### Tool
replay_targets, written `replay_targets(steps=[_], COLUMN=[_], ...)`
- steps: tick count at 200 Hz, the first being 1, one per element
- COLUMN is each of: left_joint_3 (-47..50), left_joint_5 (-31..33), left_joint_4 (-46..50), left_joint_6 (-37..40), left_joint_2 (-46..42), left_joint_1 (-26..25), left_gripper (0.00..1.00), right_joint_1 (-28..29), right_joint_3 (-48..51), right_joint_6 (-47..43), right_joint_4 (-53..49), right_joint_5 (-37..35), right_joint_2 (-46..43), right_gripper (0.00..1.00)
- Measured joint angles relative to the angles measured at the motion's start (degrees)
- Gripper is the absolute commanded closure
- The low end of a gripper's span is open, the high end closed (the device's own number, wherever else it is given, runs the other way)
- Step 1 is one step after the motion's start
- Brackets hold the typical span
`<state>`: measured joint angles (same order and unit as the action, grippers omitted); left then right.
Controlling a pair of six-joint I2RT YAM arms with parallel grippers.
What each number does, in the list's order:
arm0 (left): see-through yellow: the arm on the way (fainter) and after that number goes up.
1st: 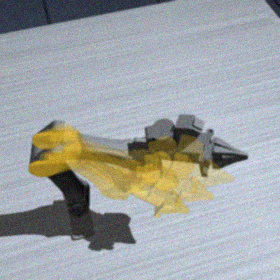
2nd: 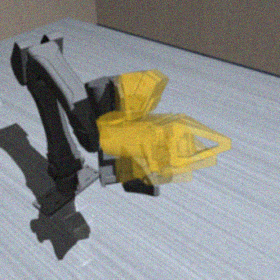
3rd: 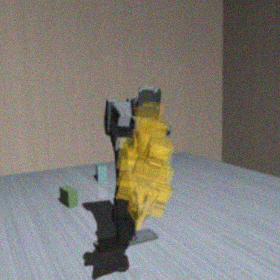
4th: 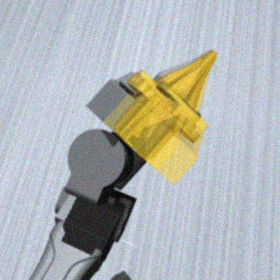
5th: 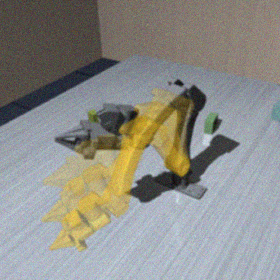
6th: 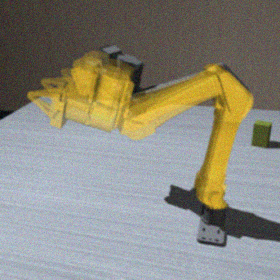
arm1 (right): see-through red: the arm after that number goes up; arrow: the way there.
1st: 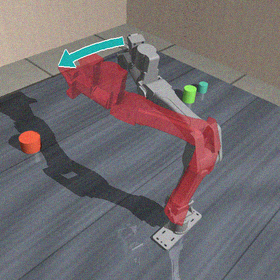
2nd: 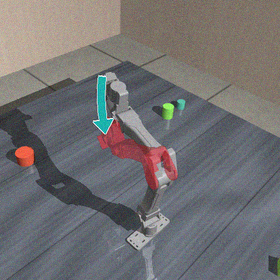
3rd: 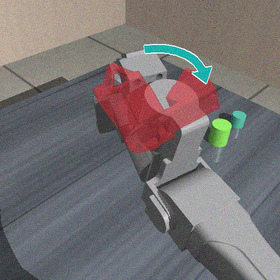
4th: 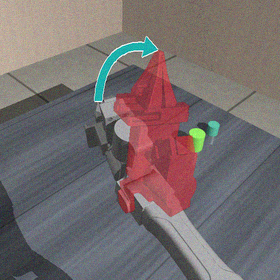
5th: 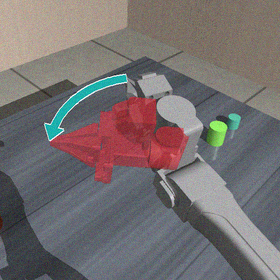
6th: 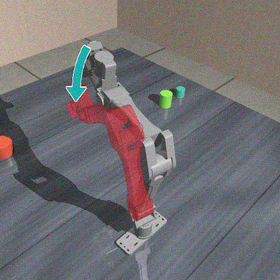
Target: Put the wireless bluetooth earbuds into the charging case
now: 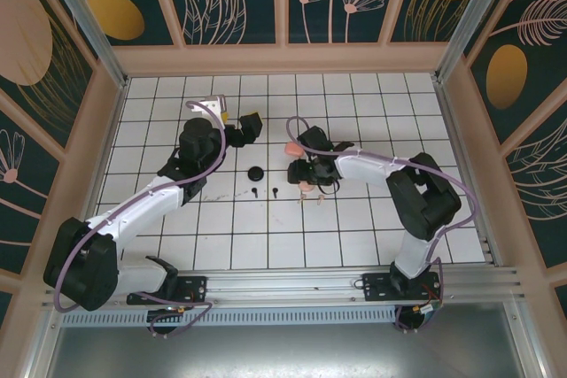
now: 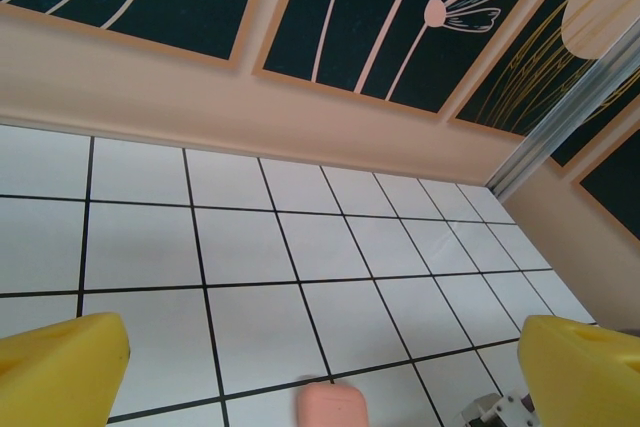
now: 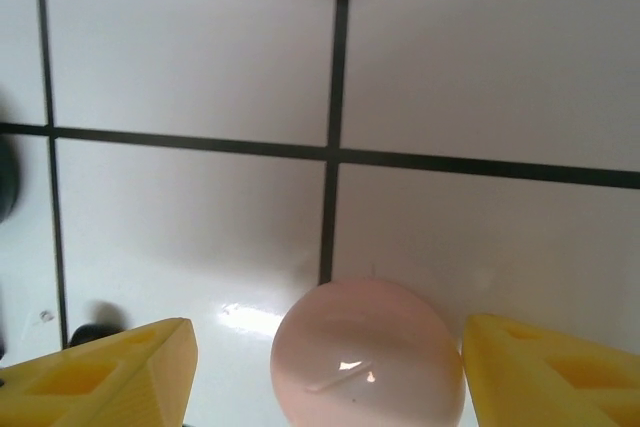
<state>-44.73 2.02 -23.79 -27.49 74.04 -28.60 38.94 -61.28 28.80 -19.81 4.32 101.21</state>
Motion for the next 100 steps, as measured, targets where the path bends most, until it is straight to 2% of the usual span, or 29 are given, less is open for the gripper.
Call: replay_targets(steps=[57, 100], left_joint_3=[0.0, 0.0], left_joint_5=[0.0, 0.0], left_joint_4=[0.0, 0.0], left_joint_6=[-0.3, -1.3], left_joint_2=[0.0, -0.4], left_joint_1=[0.0, 0.0], left_gripper=[0.01, 0.01], right_joint_1=[2.1, 3.5], right_joint_3=[-0.7, -6.9], right_joint_6=[-0.7, -8.6], right_joint_4=[-2.3, -7.6], right_joint_5=[-2.1, -7.6], right_joint_2=[-3.0, -2.0], right_gripper=[0.26, 0.25])
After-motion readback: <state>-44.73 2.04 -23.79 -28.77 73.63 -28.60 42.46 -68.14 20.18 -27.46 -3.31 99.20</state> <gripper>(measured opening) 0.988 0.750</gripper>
